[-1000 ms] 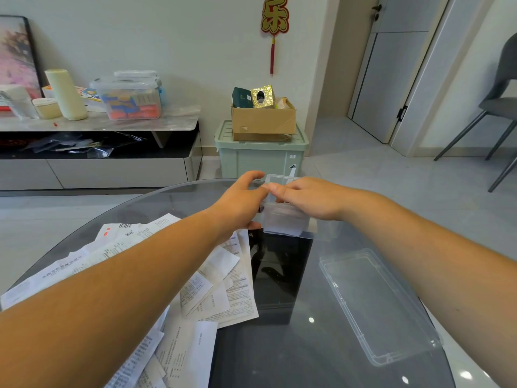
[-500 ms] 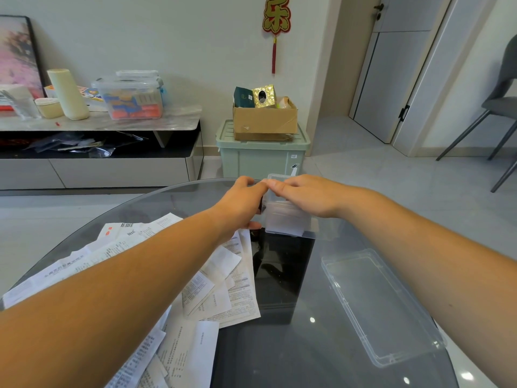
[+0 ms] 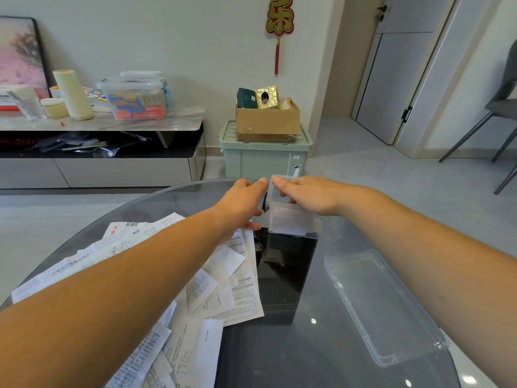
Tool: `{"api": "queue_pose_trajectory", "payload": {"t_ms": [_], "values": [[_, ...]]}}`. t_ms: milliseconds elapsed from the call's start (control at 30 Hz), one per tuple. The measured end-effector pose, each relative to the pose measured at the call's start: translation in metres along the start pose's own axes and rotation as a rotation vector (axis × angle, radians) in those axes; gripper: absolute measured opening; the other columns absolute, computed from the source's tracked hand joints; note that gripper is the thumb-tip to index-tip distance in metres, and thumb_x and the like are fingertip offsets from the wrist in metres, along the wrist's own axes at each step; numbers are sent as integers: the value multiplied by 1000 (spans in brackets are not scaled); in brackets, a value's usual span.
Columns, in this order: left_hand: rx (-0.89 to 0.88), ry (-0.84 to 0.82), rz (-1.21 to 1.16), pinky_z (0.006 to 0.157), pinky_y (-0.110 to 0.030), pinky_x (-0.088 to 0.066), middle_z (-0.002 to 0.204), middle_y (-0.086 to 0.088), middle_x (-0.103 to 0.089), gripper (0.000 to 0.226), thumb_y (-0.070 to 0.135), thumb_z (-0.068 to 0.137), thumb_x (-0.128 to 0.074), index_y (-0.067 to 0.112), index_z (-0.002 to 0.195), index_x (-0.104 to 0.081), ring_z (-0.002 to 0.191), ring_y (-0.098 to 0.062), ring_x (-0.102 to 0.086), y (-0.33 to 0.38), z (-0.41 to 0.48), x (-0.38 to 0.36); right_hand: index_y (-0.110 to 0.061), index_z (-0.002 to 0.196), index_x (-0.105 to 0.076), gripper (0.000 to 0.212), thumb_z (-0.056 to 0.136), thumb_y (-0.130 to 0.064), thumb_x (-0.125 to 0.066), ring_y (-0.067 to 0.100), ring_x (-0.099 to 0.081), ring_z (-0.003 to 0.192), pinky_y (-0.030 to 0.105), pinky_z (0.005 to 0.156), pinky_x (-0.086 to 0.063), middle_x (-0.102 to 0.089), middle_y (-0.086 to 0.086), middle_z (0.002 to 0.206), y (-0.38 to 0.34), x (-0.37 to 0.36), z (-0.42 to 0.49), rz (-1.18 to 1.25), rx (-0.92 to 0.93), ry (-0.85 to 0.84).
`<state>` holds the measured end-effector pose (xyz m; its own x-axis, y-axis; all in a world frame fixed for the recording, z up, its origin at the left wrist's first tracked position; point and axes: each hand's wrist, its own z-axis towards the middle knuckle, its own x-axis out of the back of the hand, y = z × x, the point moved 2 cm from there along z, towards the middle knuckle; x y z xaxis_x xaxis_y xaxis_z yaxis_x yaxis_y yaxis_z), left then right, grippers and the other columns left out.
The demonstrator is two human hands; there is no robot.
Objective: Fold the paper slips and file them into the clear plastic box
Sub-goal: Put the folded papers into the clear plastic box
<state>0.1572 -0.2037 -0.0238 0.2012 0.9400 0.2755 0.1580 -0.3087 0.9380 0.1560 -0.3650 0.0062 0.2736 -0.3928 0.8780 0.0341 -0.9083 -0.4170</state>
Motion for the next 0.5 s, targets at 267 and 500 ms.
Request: {"api": "queue_pose_trajectory", "payload": {"t_ms": [267, 500], "values": [[-35, 52, 22, 74, -34, -59, 130, -6, -54, 46, 48, 104, -41, 18, 140, -42, 104, -19, -61, 6, -21, 22, -14, 123, -64, 79, 96, -72, -17, 24, -62, 109, 45, 99, -48, -68, 3, 121, -10, 16, -27, -23, 57, 215], [-136, 111, 86, 80, -36, -60, 110, -6, -65, 33, 43, 105, -43, 16, 119, -55, 96, -18, -67, 10, -88, 68, -4, 106, -66, 70, 103, -59, -25, 30, -65, 93, 50, 86, -53, -71, 14, 99, -52, 10, -91, 26, 237, 461]]}}
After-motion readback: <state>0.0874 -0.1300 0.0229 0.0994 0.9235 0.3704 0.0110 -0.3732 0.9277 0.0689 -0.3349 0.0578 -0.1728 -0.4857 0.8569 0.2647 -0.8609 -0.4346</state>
